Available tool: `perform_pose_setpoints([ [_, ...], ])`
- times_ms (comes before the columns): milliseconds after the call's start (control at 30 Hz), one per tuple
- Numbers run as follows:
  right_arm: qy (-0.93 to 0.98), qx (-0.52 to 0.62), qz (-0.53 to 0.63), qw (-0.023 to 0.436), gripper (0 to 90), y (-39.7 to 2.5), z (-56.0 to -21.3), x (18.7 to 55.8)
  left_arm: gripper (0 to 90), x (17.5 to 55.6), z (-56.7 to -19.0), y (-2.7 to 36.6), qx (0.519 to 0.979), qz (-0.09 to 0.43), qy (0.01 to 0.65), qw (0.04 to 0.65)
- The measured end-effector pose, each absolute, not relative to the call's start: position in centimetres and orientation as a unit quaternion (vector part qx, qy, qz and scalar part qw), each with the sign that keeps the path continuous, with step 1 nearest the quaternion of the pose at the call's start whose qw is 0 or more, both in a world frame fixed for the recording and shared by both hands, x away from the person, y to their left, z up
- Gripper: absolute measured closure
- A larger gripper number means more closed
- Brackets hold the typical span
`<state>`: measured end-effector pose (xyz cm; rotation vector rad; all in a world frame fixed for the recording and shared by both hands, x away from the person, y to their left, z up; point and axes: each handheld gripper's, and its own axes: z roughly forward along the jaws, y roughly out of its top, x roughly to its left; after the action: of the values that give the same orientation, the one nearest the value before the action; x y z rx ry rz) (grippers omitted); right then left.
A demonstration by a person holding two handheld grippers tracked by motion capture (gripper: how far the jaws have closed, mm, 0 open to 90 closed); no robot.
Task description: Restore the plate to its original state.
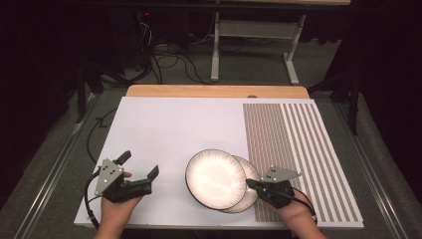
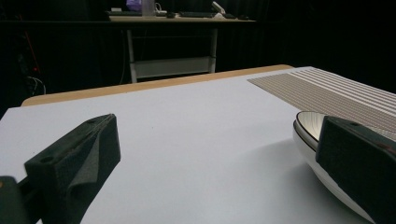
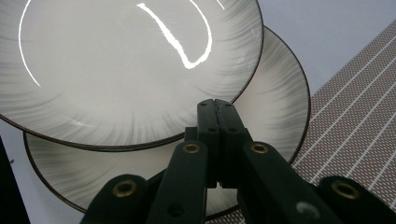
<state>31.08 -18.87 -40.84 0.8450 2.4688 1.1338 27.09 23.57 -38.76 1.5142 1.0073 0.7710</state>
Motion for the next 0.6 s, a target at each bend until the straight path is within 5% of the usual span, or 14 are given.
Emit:
perform_pose_setpoints([
  [600,0.853,0.303,0.397,0.151,90.0,-19.53,-40.76,31.23,0.6,27.10,-38.83,23.61,0.641,0.324,0.425,0.550],
])
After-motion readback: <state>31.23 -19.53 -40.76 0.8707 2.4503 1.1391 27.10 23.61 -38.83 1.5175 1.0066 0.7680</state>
